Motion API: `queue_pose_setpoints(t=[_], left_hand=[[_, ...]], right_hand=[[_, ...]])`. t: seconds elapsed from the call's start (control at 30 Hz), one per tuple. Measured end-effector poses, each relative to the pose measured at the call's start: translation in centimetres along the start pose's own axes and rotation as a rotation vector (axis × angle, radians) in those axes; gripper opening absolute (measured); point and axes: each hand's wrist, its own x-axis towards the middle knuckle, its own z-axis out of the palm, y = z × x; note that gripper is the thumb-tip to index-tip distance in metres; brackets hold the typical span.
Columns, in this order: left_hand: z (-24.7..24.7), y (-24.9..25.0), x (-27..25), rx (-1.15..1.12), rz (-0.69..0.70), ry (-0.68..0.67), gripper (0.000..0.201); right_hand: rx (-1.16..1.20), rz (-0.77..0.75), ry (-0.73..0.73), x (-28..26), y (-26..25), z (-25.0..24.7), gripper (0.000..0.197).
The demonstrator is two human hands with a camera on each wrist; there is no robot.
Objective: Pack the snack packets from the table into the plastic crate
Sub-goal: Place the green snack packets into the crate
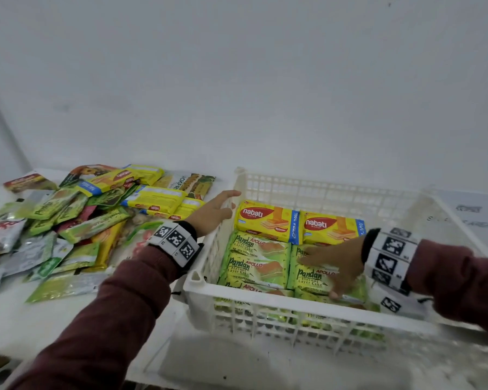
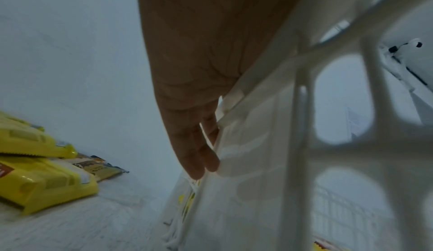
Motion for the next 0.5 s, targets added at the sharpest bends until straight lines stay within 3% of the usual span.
queue_pose_setpoints(t=[0.2,0.3,0.37,0.4,0.5], left_hand=[[0.0,0.4,-0.6,-0.001,0.030,0.044,0.047],[-0.1,0.4,-0.9,0.080,0.023,0.078,0.044],[-0.2,0.3,-1.3,0.134,0.016,0.135,0.044],[-0.3,0.4,-1.5,0.155,0.013,0.161,0.045],[-1.0,1.0,-2.6,0.223,0.001,0.179,0.048]], right_hand=[[0.049,-0.038,0.025,-0.3,-0.3,0.7,0.106],[0.064,-0.121,-0.005,-1.2,-0.2,0.0,0.142],[0.103,-0.088,0.039,-0.8,0.7,-0.1,0.154],[0.117,-0.063,0.058,-0.6,1.2,-0.2,0.148],[0.137,-0.067,0.119,-1.4,1.0,-1.8,0.101]])
